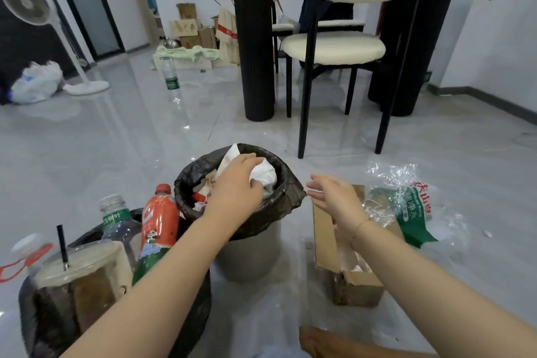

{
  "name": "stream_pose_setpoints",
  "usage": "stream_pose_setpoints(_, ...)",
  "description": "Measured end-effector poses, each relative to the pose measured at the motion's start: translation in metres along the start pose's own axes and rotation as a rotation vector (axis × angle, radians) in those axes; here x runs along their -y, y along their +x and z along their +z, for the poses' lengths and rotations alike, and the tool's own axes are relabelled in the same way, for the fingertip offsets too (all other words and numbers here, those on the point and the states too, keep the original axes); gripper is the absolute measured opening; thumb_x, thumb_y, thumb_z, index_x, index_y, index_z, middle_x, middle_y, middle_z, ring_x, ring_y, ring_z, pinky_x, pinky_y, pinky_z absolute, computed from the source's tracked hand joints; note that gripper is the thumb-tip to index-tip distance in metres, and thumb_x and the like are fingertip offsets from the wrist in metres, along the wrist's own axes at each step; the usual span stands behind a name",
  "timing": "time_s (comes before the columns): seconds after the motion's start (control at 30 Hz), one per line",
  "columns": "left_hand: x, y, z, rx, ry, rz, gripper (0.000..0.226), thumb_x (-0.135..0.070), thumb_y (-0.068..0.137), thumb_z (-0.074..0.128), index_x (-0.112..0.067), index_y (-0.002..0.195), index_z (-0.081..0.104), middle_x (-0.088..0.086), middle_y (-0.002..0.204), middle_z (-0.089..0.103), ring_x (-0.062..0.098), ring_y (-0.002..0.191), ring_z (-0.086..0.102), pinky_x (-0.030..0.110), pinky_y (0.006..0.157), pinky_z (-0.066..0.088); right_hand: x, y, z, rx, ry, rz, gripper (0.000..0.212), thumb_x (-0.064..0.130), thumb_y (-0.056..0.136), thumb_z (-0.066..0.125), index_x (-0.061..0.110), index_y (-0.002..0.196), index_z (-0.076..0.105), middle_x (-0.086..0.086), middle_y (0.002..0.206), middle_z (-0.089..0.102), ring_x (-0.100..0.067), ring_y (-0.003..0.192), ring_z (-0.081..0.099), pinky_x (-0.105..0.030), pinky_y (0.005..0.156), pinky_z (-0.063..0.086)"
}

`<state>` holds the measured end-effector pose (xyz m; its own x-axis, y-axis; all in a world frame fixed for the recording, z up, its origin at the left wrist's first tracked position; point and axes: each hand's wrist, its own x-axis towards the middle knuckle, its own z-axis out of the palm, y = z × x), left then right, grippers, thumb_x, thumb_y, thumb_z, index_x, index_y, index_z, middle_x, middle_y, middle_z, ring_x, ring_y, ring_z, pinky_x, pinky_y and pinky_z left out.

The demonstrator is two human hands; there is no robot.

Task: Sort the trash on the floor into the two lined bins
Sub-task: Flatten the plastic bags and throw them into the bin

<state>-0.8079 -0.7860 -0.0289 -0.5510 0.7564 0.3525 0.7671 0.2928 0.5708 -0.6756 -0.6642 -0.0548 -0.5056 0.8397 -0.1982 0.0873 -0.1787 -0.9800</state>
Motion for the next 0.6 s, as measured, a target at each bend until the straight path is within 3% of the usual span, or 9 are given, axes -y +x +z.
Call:
stream_pose_setpoints(0.07,-0.020,-0.010,0.008,-0.007,-0.134,-0.001,0.047,-0.001,0.088,0.047,-0.015,0.132,0.055,-0.002,0.138,0.051,0.012,0.128,0.046,0.020,0.108,0.030,-0.002,-0.013,-0.017,-0.011,0.050,-0.007,0.026,0.013,0.099,0.043,0.009,0.117,0.060,-0.011,0.115,0.064,-0.021,0.102,0.063,-0.031,0.092,0.049)
stream_pose_setpoints(0.2,-0.053,-0.028,0.046,0.102,-0.311,-0.024,0.041,-0.003,0.090,0.047,-0.017,0.126,0.059,-0.003,0.123,0.060,0.003,0.105,0.056,0.013,0.088,0.044,-0.010,-0.041,-0.062,-0.103,0.163,-0.051,0.028,0.014,0.101,0.038,0.010,0.120,0.058,-0.010,0.110,0.066,-0.023,0.101,0.064,-0.035,0.092,0.051)
stream_pose_setpoints(0.33,-0.079,-0.040,0.105,0.211,-0.344,-0.033,0.037,-0.003,0.087,0.051,-0.017,0.119,0.064,-0.003,0.116,0.063,0.007,0.099,0.058,0.018,0.090,0.045,-0.034,-0.066,-0.112,-0.154,0.206,-0.050,0.026,0.013,0.100,0.040,0.014,0.118,0.059,-0.008,0.107,0.069,-0.022,0.101,0.066,-0.035,0.092,0.052)
stream_pose_setpoints(0.43,-0.093,-0.047,0.154,0.305,-0.389,-0.070,0.039,-0.002,0.086,0.054,-0.015,0.122,0.062,0.001,0.122,0.061,0.014,0.111,0.057,0.024,0.097,0.045,-0.063,-0.080,-0.153,-0.168,0.254,-0.011,0.029,0.012,0.101,0.039,0.011,0.123,0.056,-0.010,0.113,0.067,-0.023,0.104,0.065,-0.037,0.094,0.050)
stream_pose_setpoints(0.6,-0.093,-0.055,0.217,0.320,-0.193,0.002,0.048,-0.011,0.086,0.061,-0.015,0.133,0.052,0.002,0.138,0.048,0.019,0.131,0.041,0.024,0.108,0.029,-0.118,-0.083,-0.198,-0.216,0.327,0.082,0.030,0.010,0.100,0.041,0.011,0.127,0.055,-0.010,0.116,0.067,-0.021,0.103,0.067,-0.032,0.088,0.051)
